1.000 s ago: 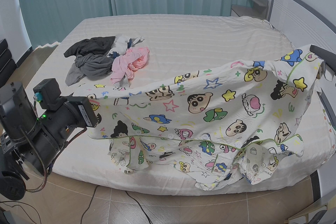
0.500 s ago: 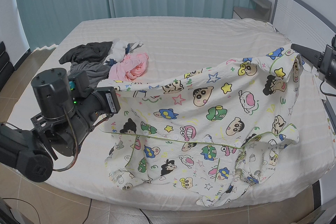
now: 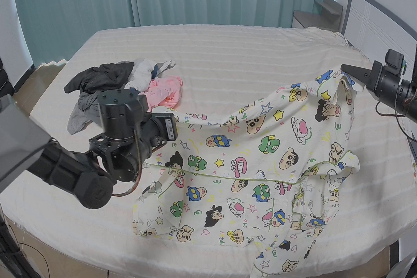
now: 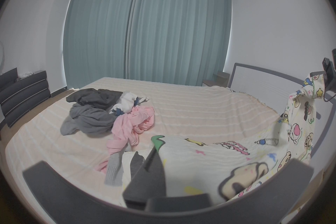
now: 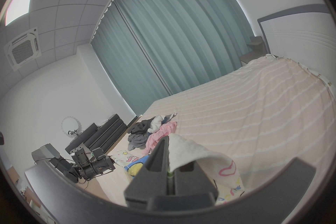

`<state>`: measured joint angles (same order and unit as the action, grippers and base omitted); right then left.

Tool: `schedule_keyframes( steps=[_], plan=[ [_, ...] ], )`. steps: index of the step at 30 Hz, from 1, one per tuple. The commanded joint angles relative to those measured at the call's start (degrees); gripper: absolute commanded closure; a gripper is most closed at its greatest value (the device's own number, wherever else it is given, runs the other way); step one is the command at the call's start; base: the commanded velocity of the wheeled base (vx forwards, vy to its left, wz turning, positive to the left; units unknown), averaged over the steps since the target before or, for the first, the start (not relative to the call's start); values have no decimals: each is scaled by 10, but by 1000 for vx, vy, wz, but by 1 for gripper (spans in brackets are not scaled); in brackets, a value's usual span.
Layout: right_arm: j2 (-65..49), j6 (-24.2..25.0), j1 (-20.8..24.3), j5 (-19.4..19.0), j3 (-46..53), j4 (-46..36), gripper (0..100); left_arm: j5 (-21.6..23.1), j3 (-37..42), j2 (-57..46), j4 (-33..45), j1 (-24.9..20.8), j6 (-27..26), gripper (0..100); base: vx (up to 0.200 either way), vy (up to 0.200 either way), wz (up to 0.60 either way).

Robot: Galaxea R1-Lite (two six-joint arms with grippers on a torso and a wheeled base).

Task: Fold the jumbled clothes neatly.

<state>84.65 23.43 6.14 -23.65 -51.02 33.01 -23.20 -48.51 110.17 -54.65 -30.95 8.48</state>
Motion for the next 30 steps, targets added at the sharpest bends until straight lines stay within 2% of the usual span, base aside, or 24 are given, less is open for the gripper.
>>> schedule_keyframes(
  steps=[1,20,27,30],
  plan=[
    [85,-2,-5,1,0,33,100,1,-65,102,-1,6,5,100,0,0,0],
    [300,-4,-22,17,-21,176,100,-2,-229,301,3,34,11,100,0,0,0],
    [382,-4,-21,49,-87,182,100,-3,-296,354,4,55,12,100,0,0,0],
    [402,-3,-21,50,-106,182,100,-3,-316,370,5,56,12,100,0,0,0]
  ],
)
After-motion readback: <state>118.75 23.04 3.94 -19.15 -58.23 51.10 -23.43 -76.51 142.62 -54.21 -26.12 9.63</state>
